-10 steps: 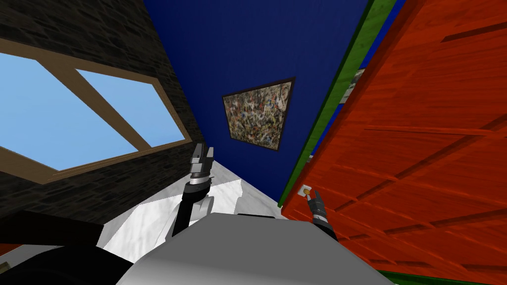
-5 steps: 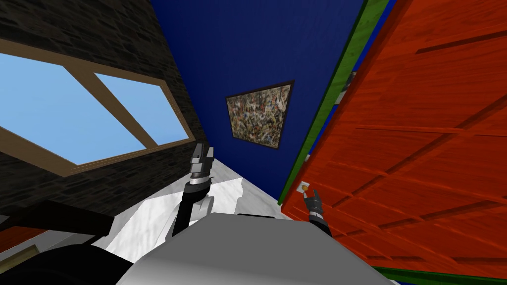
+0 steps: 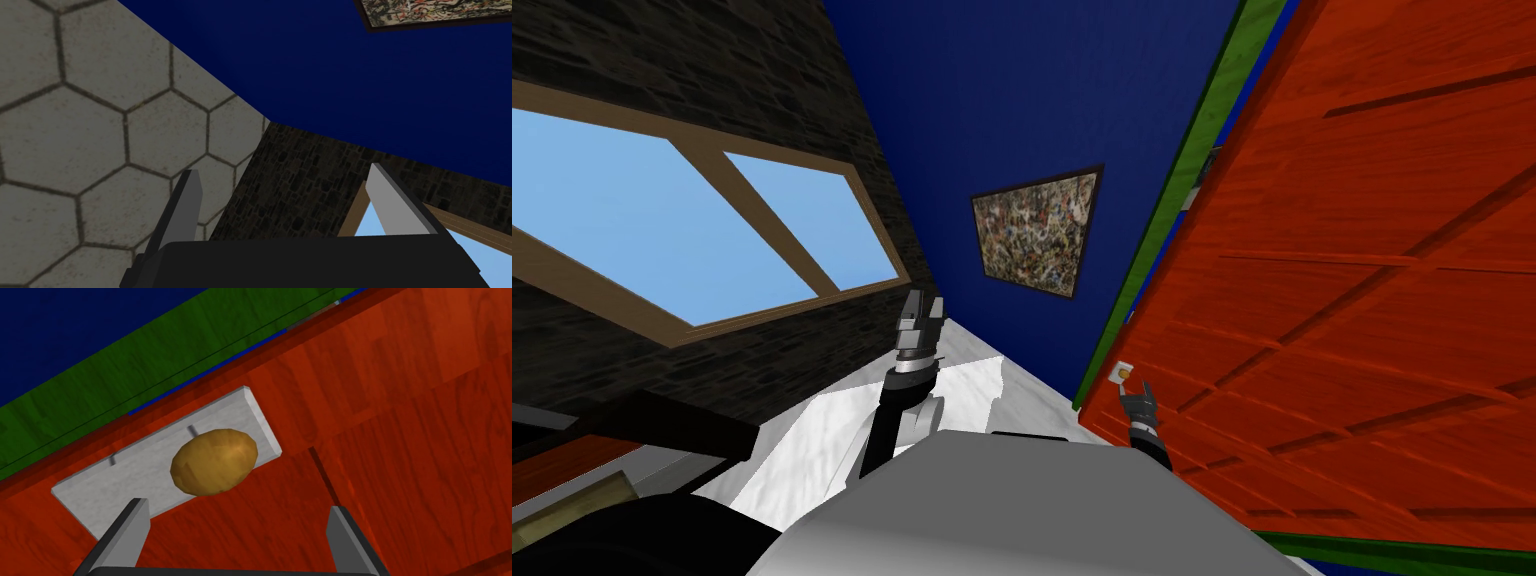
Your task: Pull the door open
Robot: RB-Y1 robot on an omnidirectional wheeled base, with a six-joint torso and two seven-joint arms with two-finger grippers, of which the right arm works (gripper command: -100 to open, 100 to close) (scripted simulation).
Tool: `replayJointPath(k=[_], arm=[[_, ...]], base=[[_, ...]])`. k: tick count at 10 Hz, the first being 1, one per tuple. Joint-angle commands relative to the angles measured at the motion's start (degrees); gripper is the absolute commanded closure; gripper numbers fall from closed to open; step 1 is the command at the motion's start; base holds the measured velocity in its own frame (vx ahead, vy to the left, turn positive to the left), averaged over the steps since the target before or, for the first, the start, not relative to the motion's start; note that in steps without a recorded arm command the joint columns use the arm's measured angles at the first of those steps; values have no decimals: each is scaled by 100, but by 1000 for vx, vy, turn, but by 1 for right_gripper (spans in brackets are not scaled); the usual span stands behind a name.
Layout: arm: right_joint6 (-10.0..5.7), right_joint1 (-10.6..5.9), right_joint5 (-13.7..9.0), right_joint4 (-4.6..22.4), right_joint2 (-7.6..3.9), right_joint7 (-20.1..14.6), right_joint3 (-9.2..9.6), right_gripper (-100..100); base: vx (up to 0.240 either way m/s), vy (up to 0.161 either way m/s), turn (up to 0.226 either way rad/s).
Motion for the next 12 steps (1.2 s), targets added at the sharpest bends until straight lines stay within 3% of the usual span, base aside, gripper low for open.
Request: replayJointPath(k=[1,5,12], arm=[[30,-53,-126,2,38,-286,56,-100],[86,-136,-345,-12,107,-762,154,-100],[226,-345,-891,-48,278,-1888,400,-100]], base=[[-61,-16,19],[-61,-8,24],[-64,-10,27]])
